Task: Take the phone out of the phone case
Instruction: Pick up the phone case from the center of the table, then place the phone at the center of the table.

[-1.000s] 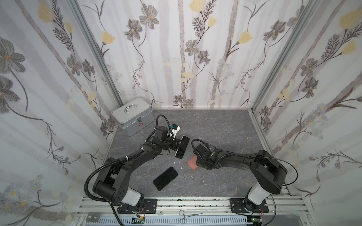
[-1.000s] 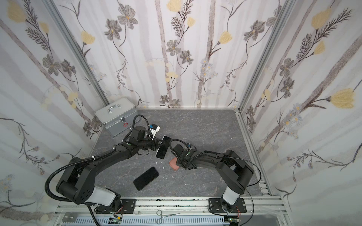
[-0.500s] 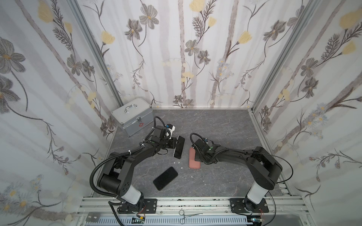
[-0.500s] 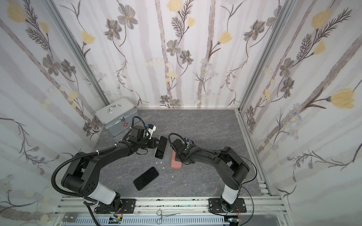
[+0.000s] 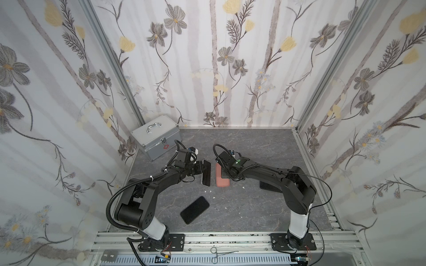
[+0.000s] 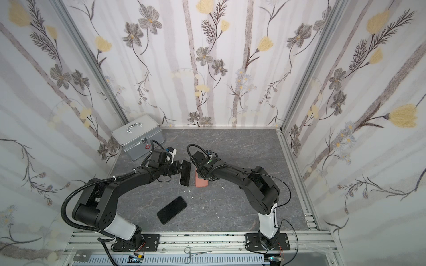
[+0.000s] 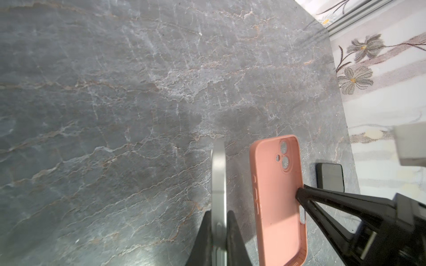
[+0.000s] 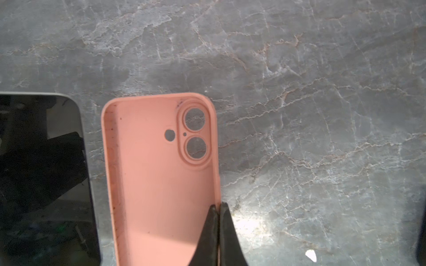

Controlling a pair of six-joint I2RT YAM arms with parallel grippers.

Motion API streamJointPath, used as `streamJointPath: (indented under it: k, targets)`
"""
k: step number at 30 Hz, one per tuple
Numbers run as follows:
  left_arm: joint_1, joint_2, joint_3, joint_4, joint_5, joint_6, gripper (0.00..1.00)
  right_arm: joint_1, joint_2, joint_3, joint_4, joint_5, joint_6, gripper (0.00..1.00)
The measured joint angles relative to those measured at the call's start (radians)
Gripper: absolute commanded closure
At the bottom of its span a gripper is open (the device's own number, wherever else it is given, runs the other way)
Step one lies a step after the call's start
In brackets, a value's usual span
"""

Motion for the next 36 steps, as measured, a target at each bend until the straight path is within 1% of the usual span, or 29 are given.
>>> streamJointPath:
  k: [8,17,23,33,36]
  targets:
    - [0.026,0.058,-0.003,-0.003,0.026,-0.037,1.00,0.004,0.080,0.099,-0.102,0.006,-0.004,1.00]
    - [0.043,0.106,0.001,0.013,0.098,-0.043,1.00,0.017,0.152,0.196,-0.122,-0.028,-0.014,1.00]
    - [0.049,0.120,0.003,0.024,0.115,-0.037,1.00,0.012,0.205,0.246,-0.141,-0.026,-0.014,1.00]
    - [0.054,0.129,0.003,0.038,0.120,-0.037,1.00,0.013,0.248,0.263,-0.181,-0.024,0.004,1.00]
    - [0.055,0.134,0.003,0.045,0.123,-0.037,0.94,0.015,0.249,0.266,-0.179,-0.039,0.006,1.00]
